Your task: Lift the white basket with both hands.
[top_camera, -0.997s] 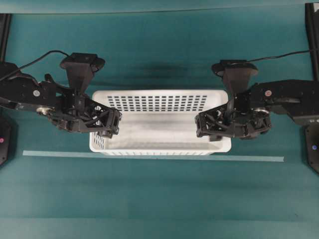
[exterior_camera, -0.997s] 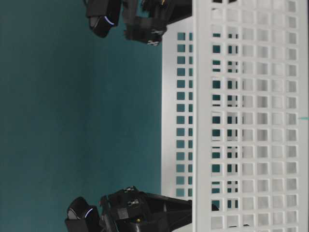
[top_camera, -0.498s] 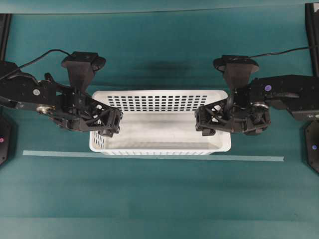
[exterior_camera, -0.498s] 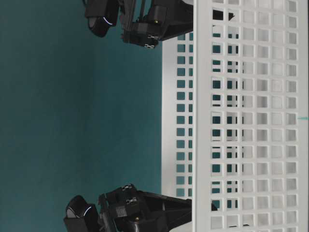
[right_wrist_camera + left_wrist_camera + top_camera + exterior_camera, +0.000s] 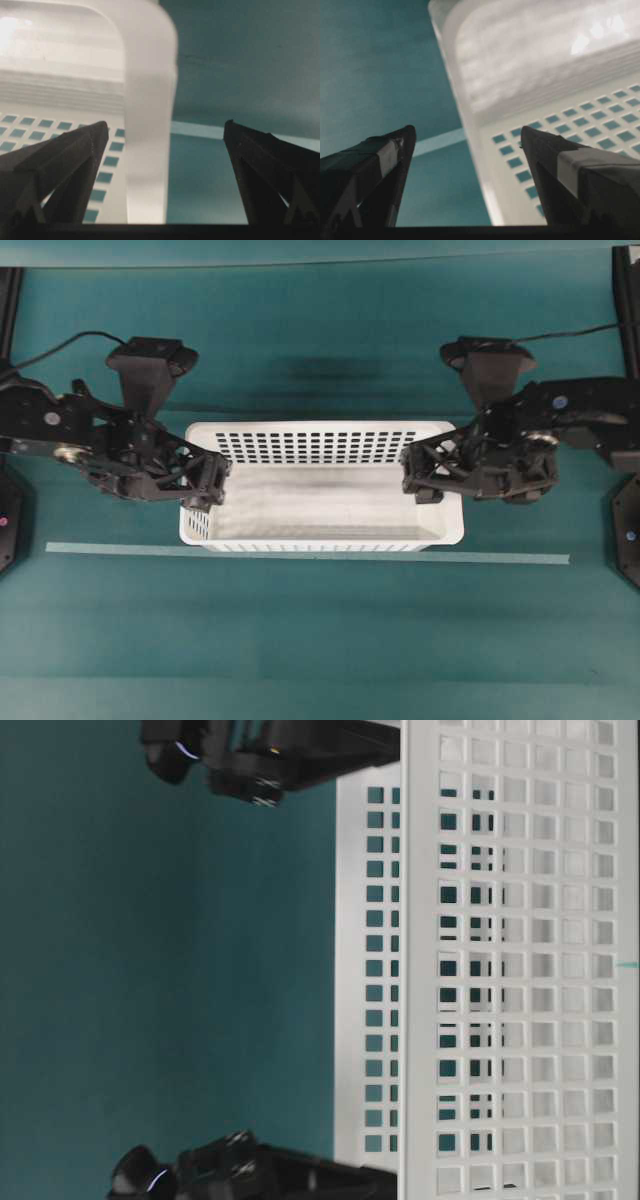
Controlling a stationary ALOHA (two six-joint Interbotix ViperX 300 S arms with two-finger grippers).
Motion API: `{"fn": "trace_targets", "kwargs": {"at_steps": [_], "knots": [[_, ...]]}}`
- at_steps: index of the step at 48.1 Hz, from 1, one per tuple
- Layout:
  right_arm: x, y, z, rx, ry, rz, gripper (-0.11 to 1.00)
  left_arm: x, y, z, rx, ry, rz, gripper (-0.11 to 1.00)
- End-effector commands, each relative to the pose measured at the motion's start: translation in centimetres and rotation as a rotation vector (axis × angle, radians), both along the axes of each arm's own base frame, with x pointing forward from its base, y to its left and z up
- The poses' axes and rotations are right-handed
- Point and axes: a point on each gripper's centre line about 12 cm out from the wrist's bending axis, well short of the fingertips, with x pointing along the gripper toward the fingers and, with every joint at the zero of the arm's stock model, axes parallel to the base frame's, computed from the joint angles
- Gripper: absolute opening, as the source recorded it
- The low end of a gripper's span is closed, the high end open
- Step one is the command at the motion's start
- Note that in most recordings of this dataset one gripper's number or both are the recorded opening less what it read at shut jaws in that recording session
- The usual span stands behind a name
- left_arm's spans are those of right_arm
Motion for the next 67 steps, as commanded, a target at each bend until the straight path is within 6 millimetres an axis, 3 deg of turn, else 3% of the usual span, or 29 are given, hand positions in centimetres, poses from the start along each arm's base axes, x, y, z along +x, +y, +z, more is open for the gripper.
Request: {"fn": "trace_targets", "kwargs": {"at_steps": [1, 13, 31, 39, 51, 67], "knots": [[0.3, 0.0, 1.3, 0.015, -0.008, -0.012, 0.93, 0.1, 0.0, 1.5, 0.002, -0.031, 0.002, 0.90], [0.0, -0.3, 3.9, 0.016, -0.028, -0.026, 0.93, -0.9, -0.1, 4.9, 0.006, -0.052, 0.000, 0.90], [-0.1, -1.3, 9.5, -0.033, -0.156, -0.035, 0.93, -1.8, -0.2, 11.1, 0.017, -0.152, -0.001, 0.90], [-0.2, -2.0, 12.3, -0.134, -0.305, -0.003, 0.93, -2.4, -0.2, 13.3, 0.055, -0.249, -0.052, 0.90], [-0.5, -3.2, 16.8, -0.418, -0.666, 0.130, 0.92, -3.3, -0.4, 16.8, 0.210, -0.482, -0.228, 0.90], [-3.2, -2.5, 18.1, -0.647, -0.912, 0.306, 0.90, -5.5, -1.1, 19.3, 0.488, -0.717, -0.468, 0.90]]}}
